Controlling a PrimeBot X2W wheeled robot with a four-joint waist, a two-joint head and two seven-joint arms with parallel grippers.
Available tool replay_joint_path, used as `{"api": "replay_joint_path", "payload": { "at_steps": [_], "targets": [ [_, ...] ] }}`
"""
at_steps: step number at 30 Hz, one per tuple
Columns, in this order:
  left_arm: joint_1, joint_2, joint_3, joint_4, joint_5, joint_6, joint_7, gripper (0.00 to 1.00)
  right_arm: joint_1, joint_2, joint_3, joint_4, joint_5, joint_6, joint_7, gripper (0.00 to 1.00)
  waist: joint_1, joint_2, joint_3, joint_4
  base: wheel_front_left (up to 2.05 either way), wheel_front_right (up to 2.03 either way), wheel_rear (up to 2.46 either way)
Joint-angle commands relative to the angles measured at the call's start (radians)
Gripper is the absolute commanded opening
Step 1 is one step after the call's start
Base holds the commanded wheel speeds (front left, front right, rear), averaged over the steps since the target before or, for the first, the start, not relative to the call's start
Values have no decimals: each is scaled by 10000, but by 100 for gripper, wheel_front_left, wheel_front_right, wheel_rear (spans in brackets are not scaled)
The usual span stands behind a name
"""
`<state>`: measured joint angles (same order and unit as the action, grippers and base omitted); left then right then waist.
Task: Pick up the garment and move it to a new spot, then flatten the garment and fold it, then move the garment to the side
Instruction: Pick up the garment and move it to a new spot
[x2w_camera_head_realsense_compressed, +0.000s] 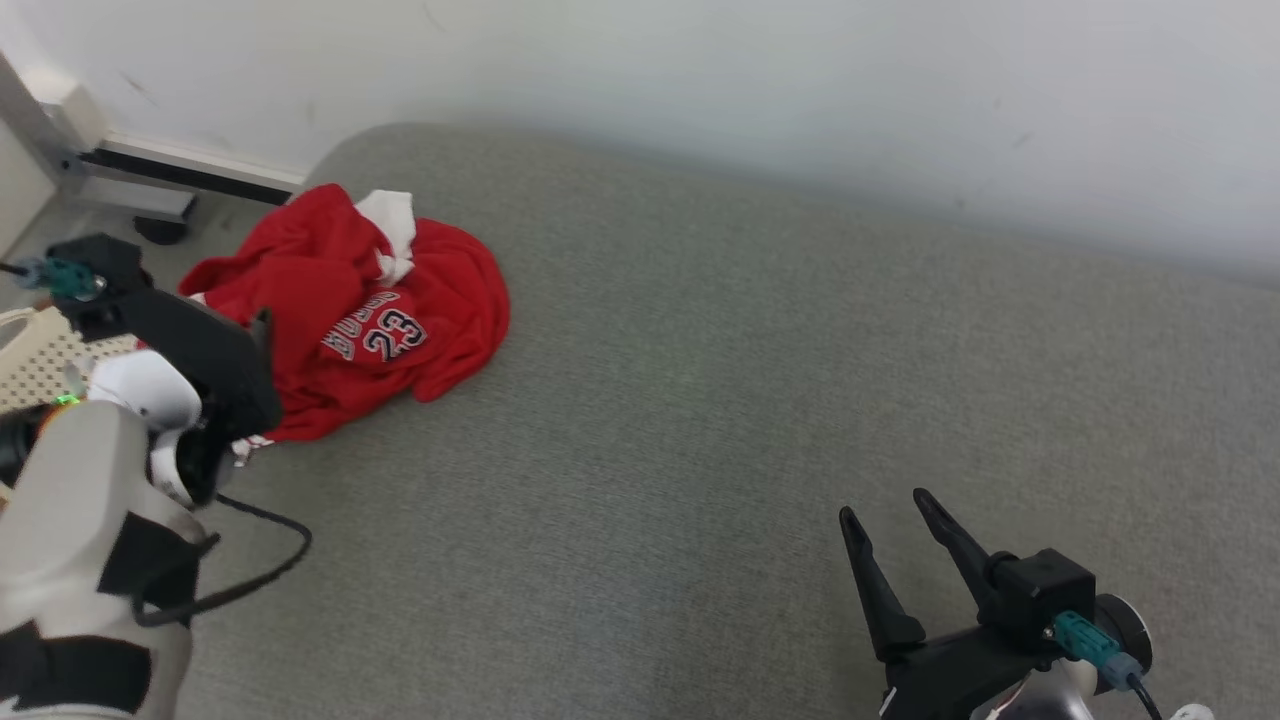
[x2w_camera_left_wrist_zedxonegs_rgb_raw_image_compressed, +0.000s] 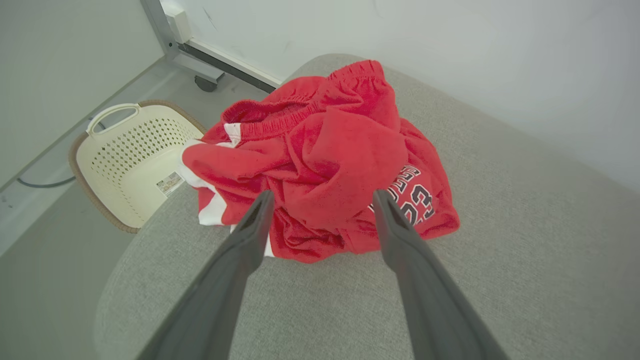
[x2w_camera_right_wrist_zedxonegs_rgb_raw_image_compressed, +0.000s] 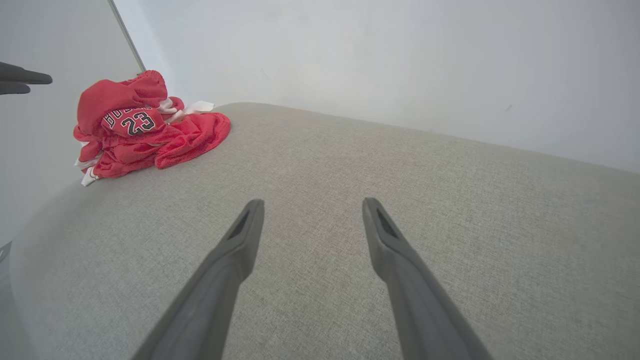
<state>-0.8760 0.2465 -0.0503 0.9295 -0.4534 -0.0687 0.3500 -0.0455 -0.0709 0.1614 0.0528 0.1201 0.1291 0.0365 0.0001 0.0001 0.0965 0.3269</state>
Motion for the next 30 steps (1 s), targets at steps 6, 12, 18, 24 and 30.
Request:
{"api": "replay_joint_path", "payload": {
  "at_steps": [6,12,18,24,30],
  "targets": [
    [-883,464,-1,242,182,268,-61,100,257,-77,-274,-867,-85,32,249,100,-1,-1,2274,-1932,0,0,0],
    [-1218,800,49,606,407,1121,-167,100,171,-61,-368,-1244,-157,32,307,100,-1,-1,2835,-2078,0,0,0],
    [-1217,987,-53,997,585,1665,-124,0,-34,31,-353,-979,-25,32,179,100,-1,-1,2456,-2018,0,0,0],
    [-1203,1157,-151,872,713,1846,-609,0,-116,123,-105,-387,245,32,-125,100,-1,-1,1441,-1963,0,0,0],
    [-1249,1327,-252,404,777,1813,-1341,0,69,183,-50,365,589,32,-584,100,-1,-1,-66,-2142,0,0,0]
  ]
}}
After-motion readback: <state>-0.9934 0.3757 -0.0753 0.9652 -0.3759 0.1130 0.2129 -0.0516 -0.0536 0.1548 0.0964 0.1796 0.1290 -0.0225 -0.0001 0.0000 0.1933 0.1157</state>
